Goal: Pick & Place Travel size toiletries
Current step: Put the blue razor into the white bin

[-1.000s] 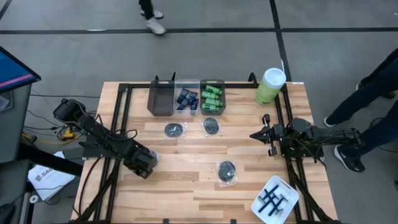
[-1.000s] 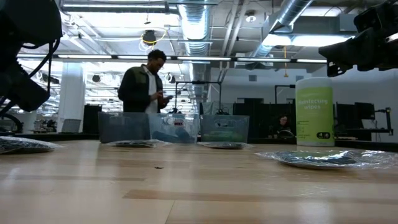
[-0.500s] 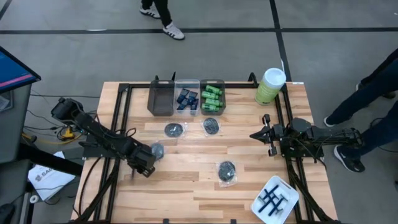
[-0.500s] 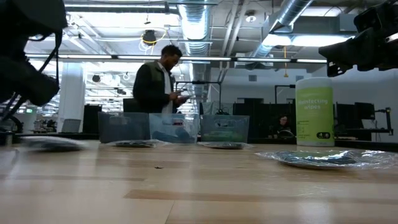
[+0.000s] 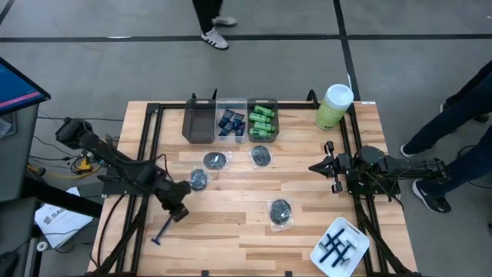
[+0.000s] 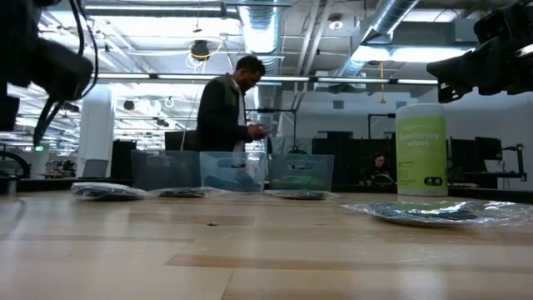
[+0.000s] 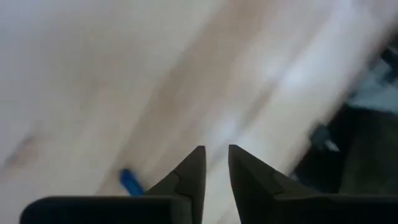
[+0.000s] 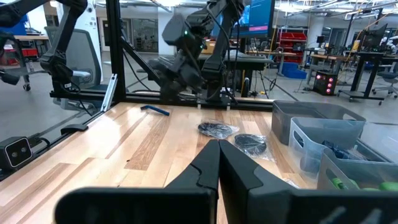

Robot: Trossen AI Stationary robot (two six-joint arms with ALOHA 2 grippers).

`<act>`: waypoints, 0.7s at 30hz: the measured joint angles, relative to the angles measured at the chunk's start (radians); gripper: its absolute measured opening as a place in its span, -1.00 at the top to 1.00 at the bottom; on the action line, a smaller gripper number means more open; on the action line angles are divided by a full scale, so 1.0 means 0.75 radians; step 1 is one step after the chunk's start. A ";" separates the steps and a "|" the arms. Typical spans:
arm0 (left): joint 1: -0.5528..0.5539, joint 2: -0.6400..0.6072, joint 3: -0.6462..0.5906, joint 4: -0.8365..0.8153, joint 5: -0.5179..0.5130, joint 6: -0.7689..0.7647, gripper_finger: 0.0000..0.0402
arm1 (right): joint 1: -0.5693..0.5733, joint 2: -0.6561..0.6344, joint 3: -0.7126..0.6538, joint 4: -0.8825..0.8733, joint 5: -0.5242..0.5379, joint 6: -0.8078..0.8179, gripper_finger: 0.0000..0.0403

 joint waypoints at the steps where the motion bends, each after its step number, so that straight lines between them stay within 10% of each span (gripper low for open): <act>1: -0.007 -0.015 0.001 0.004 0.021 0.024 0.64 | 0.000 0.000 0.000 0.000 0.000 0.000 1.00; 9: -0.159 0.031 0.000 -0.136 0.044 -0.170 0.39 | 0.001 0.000 0.000 0.000 0.000 0.000 1.00; 21: -0.270 0.259 0.104 -0.128 -0.021 -0.229 0.63 | 0.000 0.000 0.000 0.000 0.000 0.000 1.00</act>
